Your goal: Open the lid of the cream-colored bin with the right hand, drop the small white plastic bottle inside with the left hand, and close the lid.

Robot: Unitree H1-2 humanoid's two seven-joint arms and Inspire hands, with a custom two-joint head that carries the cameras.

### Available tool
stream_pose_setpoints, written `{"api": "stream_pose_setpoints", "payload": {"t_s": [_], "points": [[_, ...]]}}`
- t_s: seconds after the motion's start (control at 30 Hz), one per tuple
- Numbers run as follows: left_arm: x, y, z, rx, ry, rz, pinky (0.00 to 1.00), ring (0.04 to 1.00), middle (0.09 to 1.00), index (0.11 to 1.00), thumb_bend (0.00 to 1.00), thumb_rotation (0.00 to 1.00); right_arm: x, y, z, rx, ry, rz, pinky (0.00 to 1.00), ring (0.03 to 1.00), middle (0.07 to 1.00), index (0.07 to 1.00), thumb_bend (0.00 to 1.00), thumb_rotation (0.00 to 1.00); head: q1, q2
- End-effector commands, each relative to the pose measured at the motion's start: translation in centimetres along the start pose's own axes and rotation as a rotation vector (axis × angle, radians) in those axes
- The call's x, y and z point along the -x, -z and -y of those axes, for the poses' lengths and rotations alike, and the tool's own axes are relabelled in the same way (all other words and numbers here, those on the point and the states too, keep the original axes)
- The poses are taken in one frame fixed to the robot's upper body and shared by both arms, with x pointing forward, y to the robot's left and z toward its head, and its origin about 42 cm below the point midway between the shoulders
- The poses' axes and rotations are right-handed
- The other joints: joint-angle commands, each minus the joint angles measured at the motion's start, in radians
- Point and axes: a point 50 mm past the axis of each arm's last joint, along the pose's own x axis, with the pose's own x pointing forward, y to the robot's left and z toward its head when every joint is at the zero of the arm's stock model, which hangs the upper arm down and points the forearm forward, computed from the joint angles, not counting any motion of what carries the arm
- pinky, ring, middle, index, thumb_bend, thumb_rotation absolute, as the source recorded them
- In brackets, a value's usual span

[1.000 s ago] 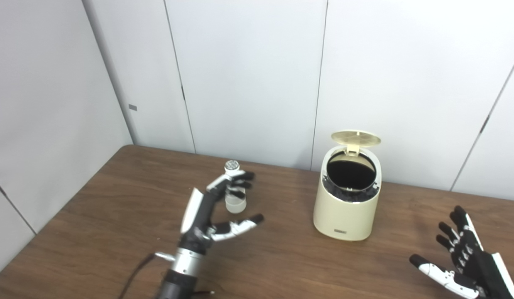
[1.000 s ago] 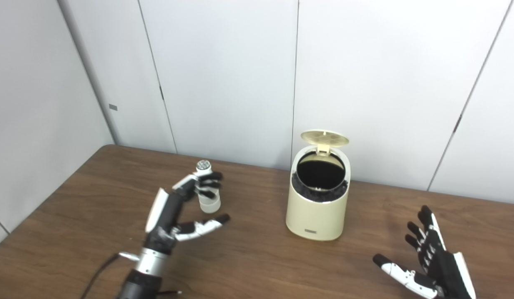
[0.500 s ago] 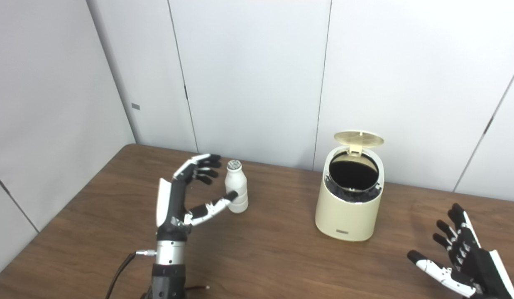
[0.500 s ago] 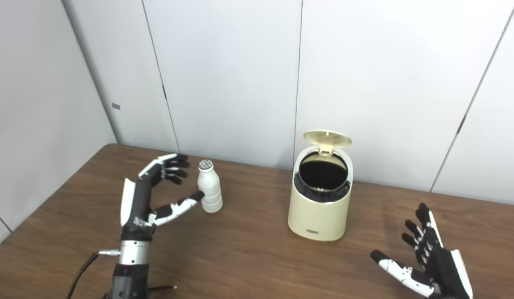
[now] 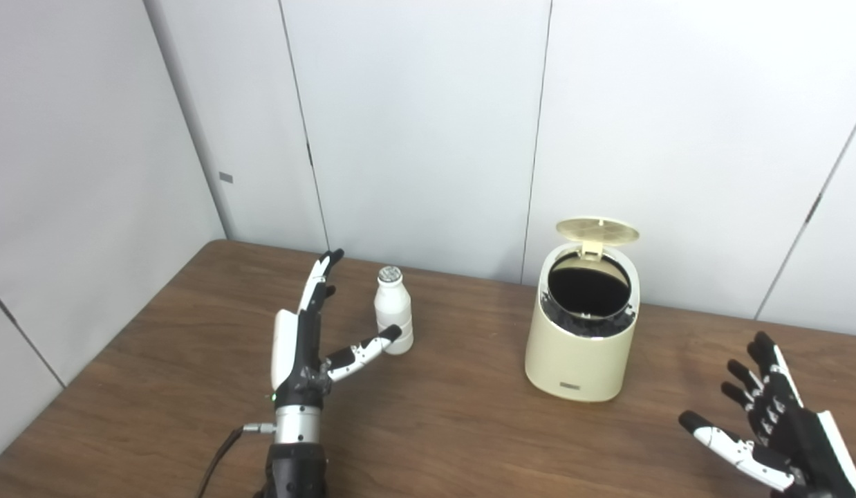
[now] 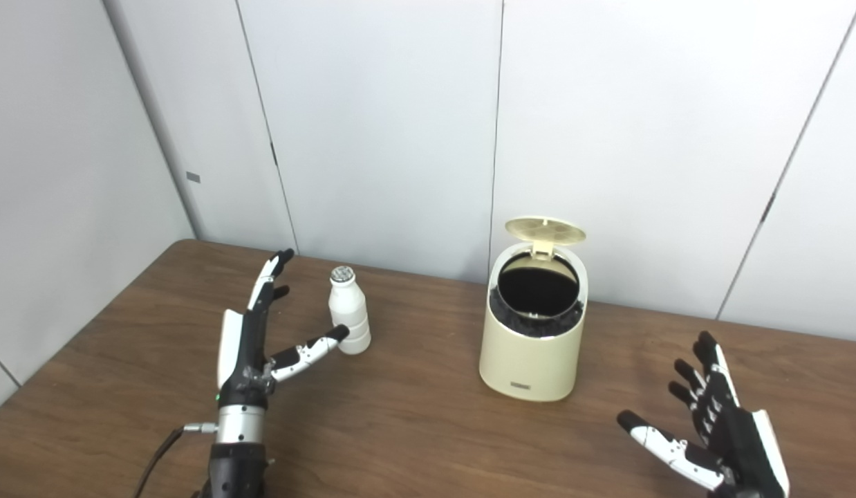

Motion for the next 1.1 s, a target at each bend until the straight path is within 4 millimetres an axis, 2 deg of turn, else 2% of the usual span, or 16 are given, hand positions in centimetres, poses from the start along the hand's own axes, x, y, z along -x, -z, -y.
{"api": "stream_pose_setpoints", "payload": {"t_s": [0.0,0.23,0.5,0.63,0.7,0.8,1.07], "points": [[-1.8,-1.0,-0.1,0.012,0.015,0.04,0.94,0.996,1.0,0.999,0.89,0.27,-0.9,-1.9,-0.2,-0.006,-0.003,0.083,0.91,0.937,1.0,1.0,0.48,0.0,0.0,0.001],[-2.5,-0.4,0.4,-0.024,0.037,-0.021,0.88,0.952,0.976,0.986,0.94,0.29,-1.0,-1.4,0.0,0.005,-0.001,0.082,0.9,0.931,1.0,1.0,0.5,0.0,-0.005,0.002],[-3.2,0.7,1.0,-0.061,0.058,-0.026,0.84,0.898,0.916,0.94,0.9,0.25,-0.9,-1.1,0.0,-0.006,-0.003,0.077,0.92,0.949,1.0,1.0,0.52,0.0,-0.013,0.006],[-3.4,1.1,1.5,-0.068,0.037,-0.02,0.69,0.769,0.805,0.877,0.87,0.2,-1.0,-0.8,0.2,0.002,-0.003,0.074,0.92,0.937,1.0,1.0,0.53,0.0,-0.013,0.006],[-3.4,1.3,1.7,-0.077,0.029,-0.017,0.66,0.742,0.776,0.862,0.86,0.19,-1.0,-0.7,0.2,0.005,-0.005,0.073,0.92,0.932,1.0,1.0,0.53,0.0,-0.013,0.006],[-3.5,1.5,1.9,-0.086,0.025,-0.01,0.68,0.746,0.781,0.846,0.85,0.17,-1.1,-0.7,0.4,0.002,-0.011,0.073,0.91,0.937,1.0,1.0,0.54,0.0,-0.011,0.008],[-3.8,2.2,2.2,-0.111,0.018,-0.024,0.78,0.848,0.869,0.873,0.84,0.18,-1.0,-0.5,0.5,0.004,-0.019,0.069,0.9,0.928,1.0,1.0,0.55,0.0,-0.015,0.009]]}}
